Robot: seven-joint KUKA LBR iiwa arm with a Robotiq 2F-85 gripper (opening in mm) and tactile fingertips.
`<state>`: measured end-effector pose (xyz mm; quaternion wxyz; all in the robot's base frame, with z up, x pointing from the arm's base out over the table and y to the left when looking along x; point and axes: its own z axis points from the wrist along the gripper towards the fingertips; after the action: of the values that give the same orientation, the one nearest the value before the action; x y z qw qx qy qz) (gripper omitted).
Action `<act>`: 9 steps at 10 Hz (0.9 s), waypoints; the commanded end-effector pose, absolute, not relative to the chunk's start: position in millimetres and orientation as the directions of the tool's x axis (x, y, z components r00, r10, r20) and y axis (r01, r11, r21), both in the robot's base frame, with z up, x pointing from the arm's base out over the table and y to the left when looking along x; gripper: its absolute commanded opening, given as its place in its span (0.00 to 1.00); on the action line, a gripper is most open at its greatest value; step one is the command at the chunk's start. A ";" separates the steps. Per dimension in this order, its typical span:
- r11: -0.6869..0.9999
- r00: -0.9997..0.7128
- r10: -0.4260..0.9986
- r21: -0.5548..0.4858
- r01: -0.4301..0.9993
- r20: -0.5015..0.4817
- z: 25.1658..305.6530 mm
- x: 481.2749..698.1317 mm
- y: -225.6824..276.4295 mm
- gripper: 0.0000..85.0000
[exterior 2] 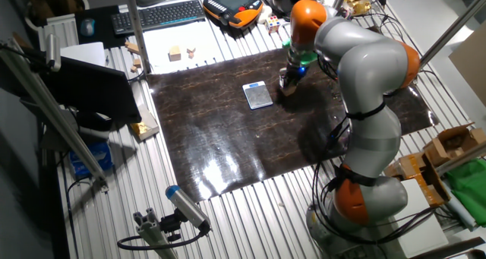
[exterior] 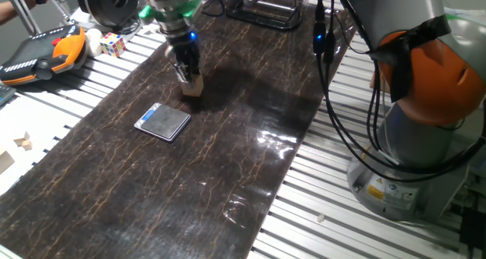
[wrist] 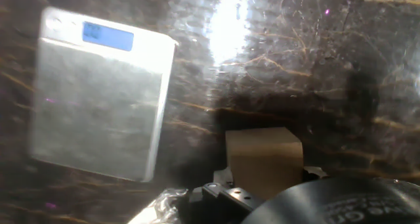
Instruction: Place the block on the scale
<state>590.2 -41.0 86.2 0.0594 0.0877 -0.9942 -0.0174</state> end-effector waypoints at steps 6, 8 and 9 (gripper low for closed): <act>0.993 -0.991 0.118 -0.012 0.117 0.071 111.8 588.7 28.6 0.39; 0.989 -0.987 0.151 -0.004 0.151 0.047 106.9 589.6 34.0 0.38; 0.987 -0.986 0.161 -0.001 0.161 0.046 103.7 591.1 34.1 0.39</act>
<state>591.4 34.0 103.1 0.0230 -0.0681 -0.9974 -0.0023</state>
